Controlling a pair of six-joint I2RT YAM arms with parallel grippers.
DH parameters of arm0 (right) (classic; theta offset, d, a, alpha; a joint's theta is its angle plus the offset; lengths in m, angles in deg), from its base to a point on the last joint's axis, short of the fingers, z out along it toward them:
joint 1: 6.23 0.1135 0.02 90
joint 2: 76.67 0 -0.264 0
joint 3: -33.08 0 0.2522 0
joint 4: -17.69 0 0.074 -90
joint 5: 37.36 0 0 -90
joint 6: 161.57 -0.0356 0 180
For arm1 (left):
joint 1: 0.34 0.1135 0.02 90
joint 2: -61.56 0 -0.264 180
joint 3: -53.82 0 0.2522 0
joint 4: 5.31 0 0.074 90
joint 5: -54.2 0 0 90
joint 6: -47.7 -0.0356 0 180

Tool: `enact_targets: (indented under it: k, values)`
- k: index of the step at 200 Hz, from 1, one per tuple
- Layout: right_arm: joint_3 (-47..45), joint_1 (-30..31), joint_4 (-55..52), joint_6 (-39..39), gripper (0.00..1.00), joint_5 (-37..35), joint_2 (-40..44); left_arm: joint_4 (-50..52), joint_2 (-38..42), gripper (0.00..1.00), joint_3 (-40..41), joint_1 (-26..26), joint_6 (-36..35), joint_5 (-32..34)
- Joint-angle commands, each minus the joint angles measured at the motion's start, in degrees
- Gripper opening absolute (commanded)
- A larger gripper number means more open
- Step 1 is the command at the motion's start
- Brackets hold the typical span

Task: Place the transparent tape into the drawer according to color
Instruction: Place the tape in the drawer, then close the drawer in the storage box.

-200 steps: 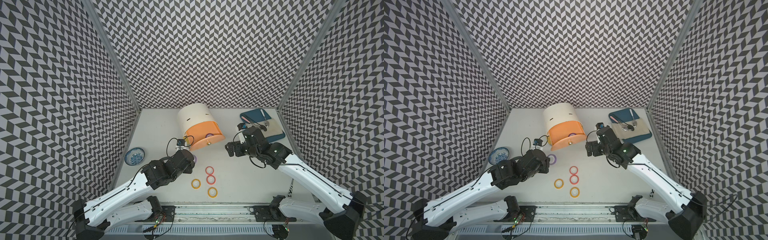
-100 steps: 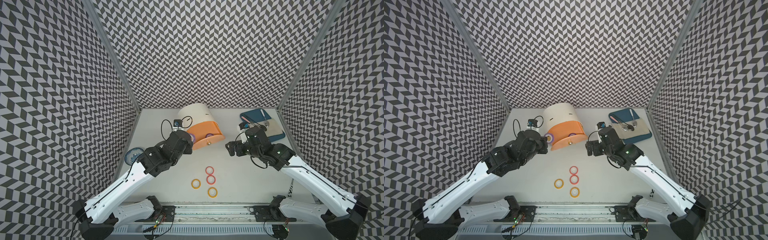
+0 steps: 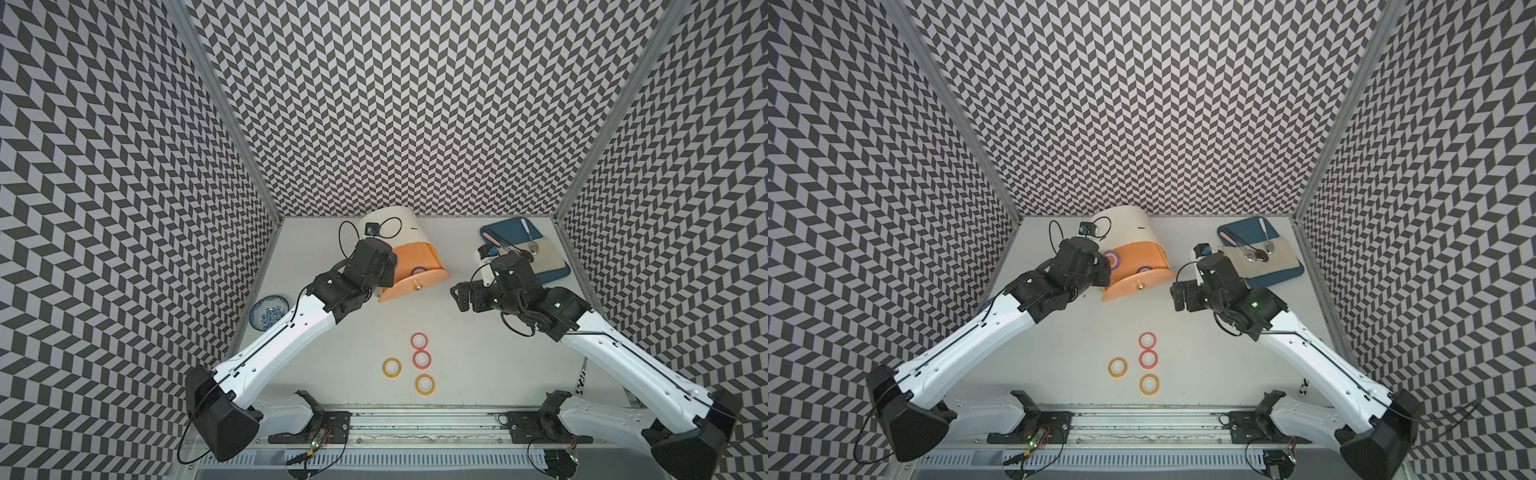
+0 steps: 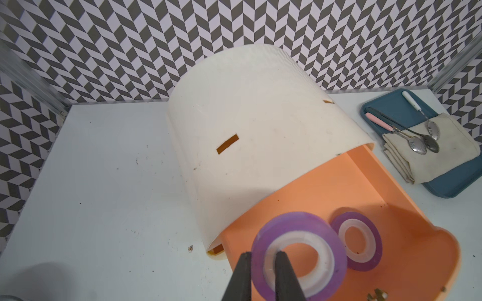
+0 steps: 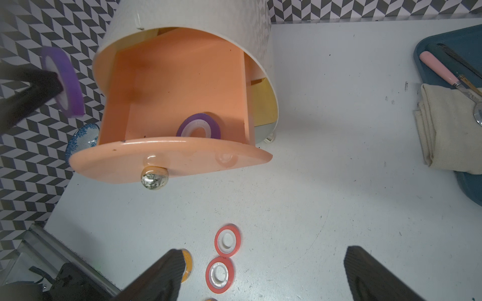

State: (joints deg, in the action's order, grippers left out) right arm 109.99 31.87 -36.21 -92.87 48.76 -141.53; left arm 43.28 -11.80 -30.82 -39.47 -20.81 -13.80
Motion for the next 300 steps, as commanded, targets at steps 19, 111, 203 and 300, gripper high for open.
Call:
enact_targets:
  k: [19, 111, 203, 300]
  values:
    - [-0.1, -0.2, 5.0, 0.4, 1.0, 3.4, -0.8, -4.9, -0.8, 0.38, 1.5, 1.1, -2.2, -4.0]
    - [-1.5, 4.8, 10.2, 0.7, 1.0, 5.7, -1.7, -7.1, 3.7, 0.8, -0.6, 3.9, -2.2, -10.3]
    - [-8.5, 12.2, 25.5, -2.0, 0.91, -2.3, -2.5, -15.7, -1.1, 1.0, 1.1, 19.7, 0.1, -32.9]
    - [-10.3, 15.6, 33.1, -3.9, 0.68, -6.8, -6.3, -17.9, -6.6, 1.0, 2.0, 24.7, -0.2, -38.5]
